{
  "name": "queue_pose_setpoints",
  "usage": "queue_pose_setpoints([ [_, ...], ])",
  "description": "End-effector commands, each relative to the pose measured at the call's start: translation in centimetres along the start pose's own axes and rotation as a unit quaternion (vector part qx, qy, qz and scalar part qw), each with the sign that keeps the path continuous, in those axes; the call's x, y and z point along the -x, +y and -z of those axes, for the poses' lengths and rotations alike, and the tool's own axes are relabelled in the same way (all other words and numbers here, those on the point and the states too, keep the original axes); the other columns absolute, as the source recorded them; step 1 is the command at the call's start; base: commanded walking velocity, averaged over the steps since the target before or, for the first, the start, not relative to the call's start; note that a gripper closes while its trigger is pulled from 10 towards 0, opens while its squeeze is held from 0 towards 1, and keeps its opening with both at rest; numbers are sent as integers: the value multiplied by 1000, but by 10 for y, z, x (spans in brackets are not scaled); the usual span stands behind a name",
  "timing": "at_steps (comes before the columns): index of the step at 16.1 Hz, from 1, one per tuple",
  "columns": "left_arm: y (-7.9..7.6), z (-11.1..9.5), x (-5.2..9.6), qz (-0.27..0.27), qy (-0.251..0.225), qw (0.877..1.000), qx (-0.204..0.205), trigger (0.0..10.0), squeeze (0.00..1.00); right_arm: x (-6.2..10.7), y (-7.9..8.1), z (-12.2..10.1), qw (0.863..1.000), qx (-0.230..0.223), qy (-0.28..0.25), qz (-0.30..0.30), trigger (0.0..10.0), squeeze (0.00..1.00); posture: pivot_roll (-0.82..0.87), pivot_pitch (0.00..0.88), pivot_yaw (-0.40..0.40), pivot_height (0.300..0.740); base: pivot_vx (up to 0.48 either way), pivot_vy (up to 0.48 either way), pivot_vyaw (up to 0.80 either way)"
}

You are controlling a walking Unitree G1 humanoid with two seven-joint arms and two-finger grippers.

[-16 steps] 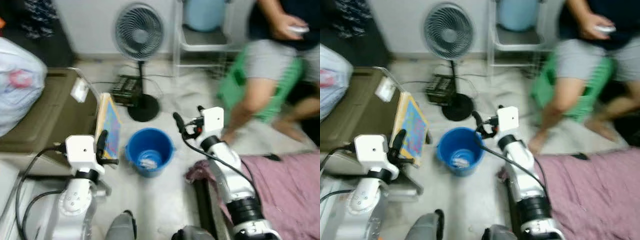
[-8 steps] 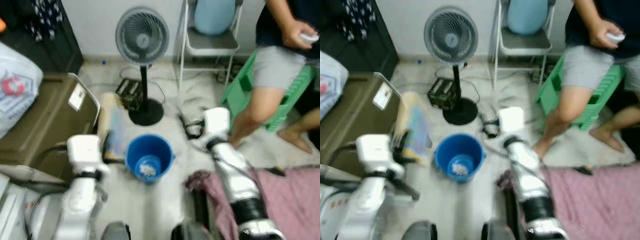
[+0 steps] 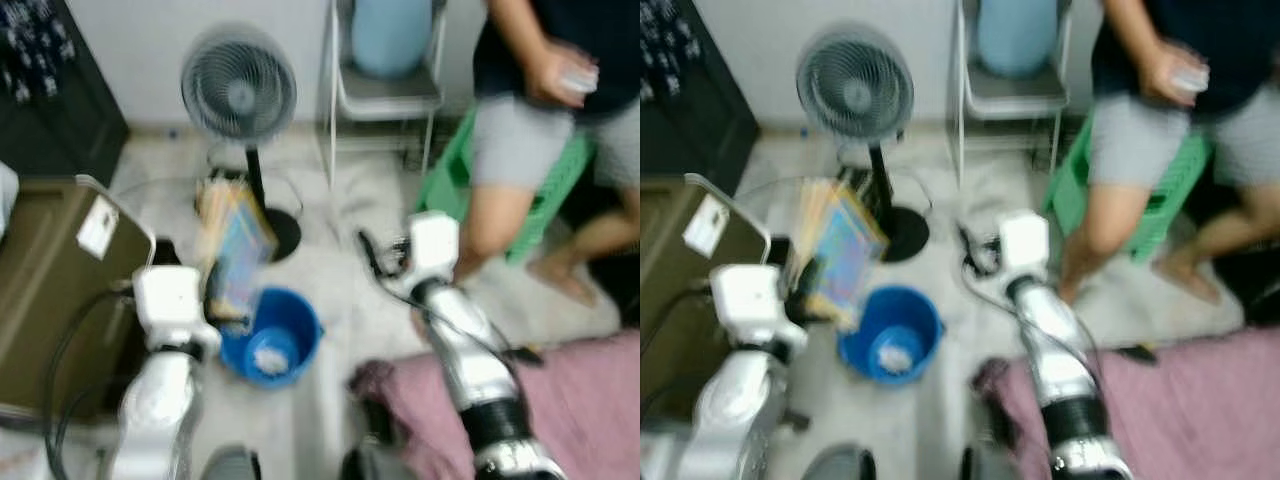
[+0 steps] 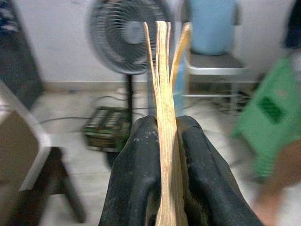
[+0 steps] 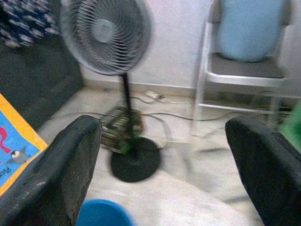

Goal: Clean up the room

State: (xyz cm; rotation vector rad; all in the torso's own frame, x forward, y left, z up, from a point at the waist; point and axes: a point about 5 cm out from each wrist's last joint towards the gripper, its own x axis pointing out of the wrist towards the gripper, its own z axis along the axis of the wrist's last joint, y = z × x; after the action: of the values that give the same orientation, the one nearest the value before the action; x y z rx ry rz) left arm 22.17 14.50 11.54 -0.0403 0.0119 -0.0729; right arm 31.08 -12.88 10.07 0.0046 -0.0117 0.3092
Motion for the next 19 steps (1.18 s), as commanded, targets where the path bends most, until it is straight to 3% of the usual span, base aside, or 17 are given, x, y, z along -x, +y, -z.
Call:
queue_pose_setpoints([
  [1,11,-5,2,-25,-11,999,-17,10000,0,-3,12,-3,1000,2,-10,-20,10000,0,17,112,-33,740,0,0,800],
  [9,10,-6,1,-15,-13,1000,-13,10000,0,-3,12,-3,1000,-7,-11,-13,10000,0,18,114,-32,740,0,0,725],
  [19,8,-8,1,-5,-19,1000,-10,10000,0,-4,11,-3,1000,-9,-9,-5,10000,0,16,117,-31,740,204,0,0],
])
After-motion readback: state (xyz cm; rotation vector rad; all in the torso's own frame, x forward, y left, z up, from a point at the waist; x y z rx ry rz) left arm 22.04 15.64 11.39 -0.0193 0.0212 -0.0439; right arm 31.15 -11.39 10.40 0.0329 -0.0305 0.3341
